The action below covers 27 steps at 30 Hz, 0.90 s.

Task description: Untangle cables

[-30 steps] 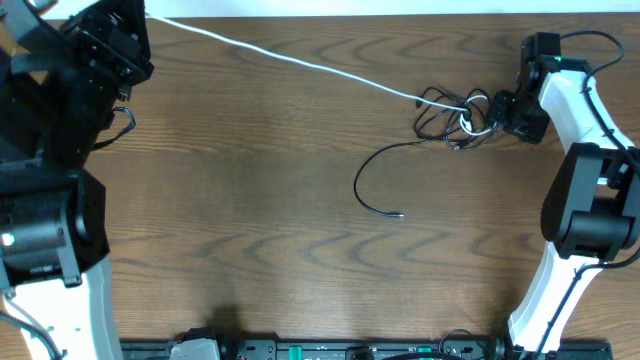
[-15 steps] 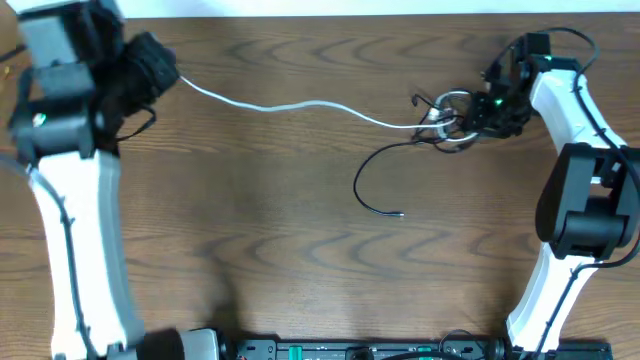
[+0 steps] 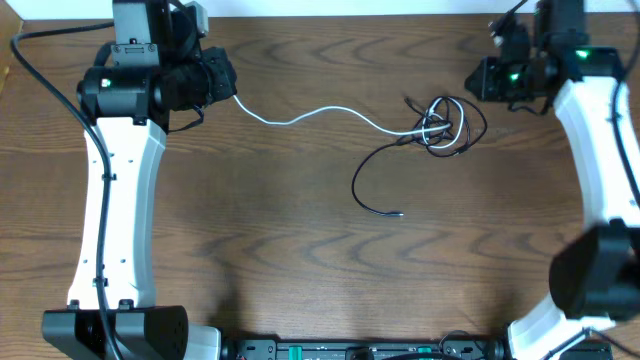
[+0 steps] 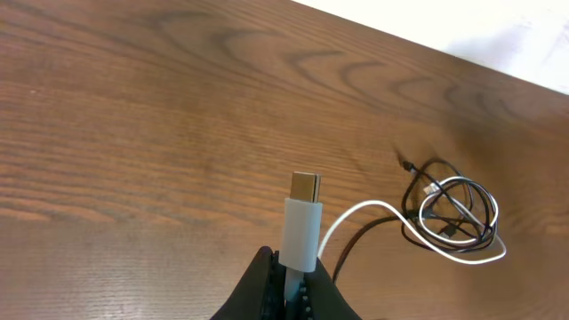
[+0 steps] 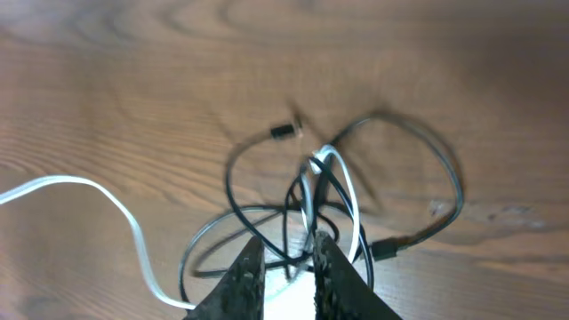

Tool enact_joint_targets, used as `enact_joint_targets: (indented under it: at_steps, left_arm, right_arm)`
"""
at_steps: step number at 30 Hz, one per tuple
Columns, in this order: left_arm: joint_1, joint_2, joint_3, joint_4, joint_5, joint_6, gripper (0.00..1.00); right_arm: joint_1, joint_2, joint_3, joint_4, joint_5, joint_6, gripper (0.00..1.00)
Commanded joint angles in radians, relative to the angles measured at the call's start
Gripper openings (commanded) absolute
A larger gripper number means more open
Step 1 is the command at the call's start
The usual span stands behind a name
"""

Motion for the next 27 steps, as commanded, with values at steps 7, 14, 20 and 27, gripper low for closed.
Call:
enact_joint_targets:
  at_steps: [7,14,20,27]
  left_arm:
    - [-0.064,0.010,-0.031,0.004,-0.026,0.039,0.12]
    - [-0.063,0.016,-0.031,0.024,-0.029,0.039,0.25]
    - [-0.063,0.027,-0.031,0.015,-0.029,0.039,0.49]
    - [-0.065,0.028,-0.031,0.016,-0.021,0.039,0.49]
  right_arm:
    - [0.058,-0.018,0.002,-0.053,0.032,0.018,0.32]
    - [0.108,-0.005,0.001,-0.146,0.140,-0.084,0.52]
    - [0.106,0.002,0.001,-0.145,0.232,0.002,0.56]
    - [0.106,0.050,0.001,-0.172,0.341,0.089,0.56]
